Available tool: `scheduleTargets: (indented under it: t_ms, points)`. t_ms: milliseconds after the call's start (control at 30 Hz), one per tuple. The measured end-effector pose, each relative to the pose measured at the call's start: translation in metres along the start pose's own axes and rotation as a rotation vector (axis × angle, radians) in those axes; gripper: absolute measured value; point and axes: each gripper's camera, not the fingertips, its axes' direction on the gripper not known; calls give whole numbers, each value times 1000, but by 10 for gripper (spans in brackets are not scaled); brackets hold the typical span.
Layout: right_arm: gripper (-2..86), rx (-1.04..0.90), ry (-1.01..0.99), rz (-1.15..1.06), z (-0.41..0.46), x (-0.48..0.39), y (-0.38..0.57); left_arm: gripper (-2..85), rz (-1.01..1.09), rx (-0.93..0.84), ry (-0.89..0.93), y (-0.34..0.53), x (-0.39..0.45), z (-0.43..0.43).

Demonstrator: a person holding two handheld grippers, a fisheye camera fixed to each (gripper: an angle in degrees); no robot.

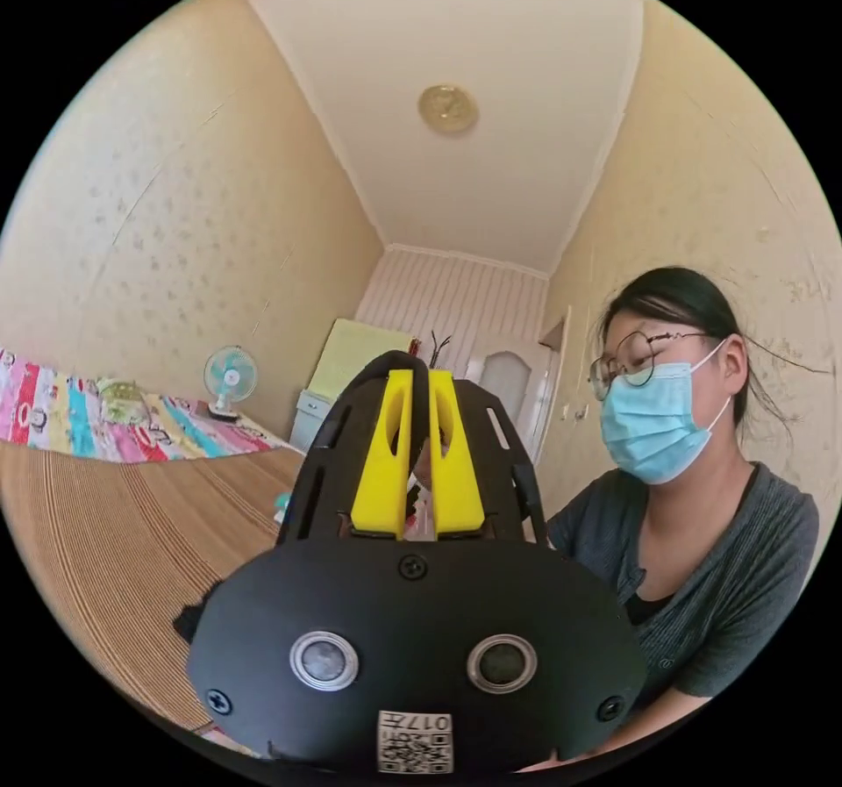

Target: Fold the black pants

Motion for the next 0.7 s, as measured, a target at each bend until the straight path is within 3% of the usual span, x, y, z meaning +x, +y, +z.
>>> scheduleTargets:
  t_ms: [167, 333, 500, 600, 700]
  points:
    - [20, 12, 21, -200, 14, -79, -51, 38, 141, 112, 83, -57, 72, 9]
    - [17, -20, 140, -52, 36, -49, -64, 37, 32, 142, -155, -73, 65, 21]
    - [15, -142, 434, 59, 67, 66, -71, 38, -141, 49, -421, -69, -77, 59]
    - [14, -201, 515, 270, 83, 174, -79, 37, -197, -41, -604, -67, -171, 85]
    - [13, -301, 633, 253, 104, 237, -78, 37, -202, -61, -712, -44, -228, 111]
